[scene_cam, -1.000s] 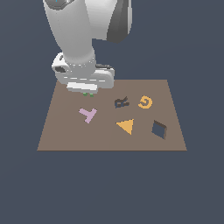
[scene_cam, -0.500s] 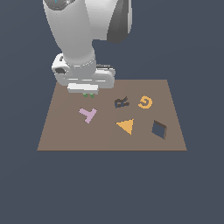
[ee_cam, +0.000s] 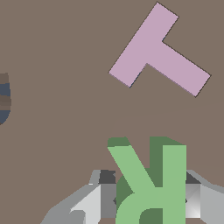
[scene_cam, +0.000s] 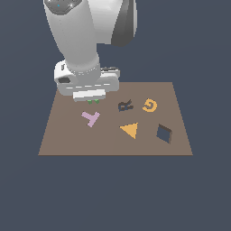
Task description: Insert a designated object into the corresponding slot on a board.
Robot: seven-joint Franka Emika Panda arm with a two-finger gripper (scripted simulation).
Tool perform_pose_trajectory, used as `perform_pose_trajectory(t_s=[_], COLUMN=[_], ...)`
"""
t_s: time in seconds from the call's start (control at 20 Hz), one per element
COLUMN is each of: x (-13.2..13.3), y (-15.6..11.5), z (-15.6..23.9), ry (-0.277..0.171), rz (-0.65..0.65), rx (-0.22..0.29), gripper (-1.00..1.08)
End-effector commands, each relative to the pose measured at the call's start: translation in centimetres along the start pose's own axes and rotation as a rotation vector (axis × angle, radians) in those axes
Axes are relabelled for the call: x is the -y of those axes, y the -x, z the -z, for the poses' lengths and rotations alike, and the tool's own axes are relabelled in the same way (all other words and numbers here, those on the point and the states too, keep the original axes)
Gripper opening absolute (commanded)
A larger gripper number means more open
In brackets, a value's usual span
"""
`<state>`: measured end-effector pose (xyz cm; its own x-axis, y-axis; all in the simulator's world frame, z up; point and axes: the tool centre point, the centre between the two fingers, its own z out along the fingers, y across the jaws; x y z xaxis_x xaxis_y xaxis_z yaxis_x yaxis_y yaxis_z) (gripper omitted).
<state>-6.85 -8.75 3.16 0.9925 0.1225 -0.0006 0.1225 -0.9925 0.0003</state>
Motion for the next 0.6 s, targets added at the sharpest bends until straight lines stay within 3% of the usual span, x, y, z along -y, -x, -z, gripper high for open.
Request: perform_pose_trajectory(t_s=[0.0, 0.55], x=[0.2, 2.5], y=[-0.7, -4.1], z=[0.1, 0.3], ry=[0.000, 0.001], rz=[0.078, 0.564], rx=[0.000, 0.000], gripper=[-1.00, -1.00])
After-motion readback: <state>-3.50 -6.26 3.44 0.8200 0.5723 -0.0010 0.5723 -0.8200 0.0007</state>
